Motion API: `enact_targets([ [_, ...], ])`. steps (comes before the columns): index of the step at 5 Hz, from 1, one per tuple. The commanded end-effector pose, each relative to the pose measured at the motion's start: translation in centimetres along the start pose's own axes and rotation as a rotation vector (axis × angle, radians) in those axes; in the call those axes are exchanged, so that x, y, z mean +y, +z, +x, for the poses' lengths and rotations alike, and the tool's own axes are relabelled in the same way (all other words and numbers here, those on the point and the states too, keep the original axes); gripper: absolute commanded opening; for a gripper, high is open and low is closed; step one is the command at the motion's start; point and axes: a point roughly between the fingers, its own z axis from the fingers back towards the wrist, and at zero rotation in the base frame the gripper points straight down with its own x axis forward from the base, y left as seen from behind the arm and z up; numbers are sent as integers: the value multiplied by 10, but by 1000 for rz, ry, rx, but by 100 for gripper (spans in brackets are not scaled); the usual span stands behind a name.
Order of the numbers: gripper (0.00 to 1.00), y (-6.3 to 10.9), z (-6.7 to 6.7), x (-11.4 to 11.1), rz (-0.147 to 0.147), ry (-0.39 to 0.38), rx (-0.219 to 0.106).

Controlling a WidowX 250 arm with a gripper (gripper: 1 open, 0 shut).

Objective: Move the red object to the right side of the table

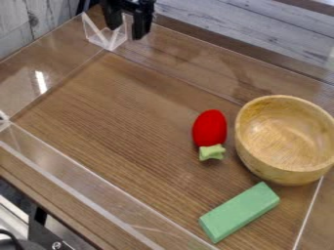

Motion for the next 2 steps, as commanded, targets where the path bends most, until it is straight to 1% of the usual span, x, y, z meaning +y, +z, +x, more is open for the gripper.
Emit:
enact_targets([
  [1,100,20,6,-8,29,-9,-60],
  [2,100,28,10,-3,29,18,-73],
])
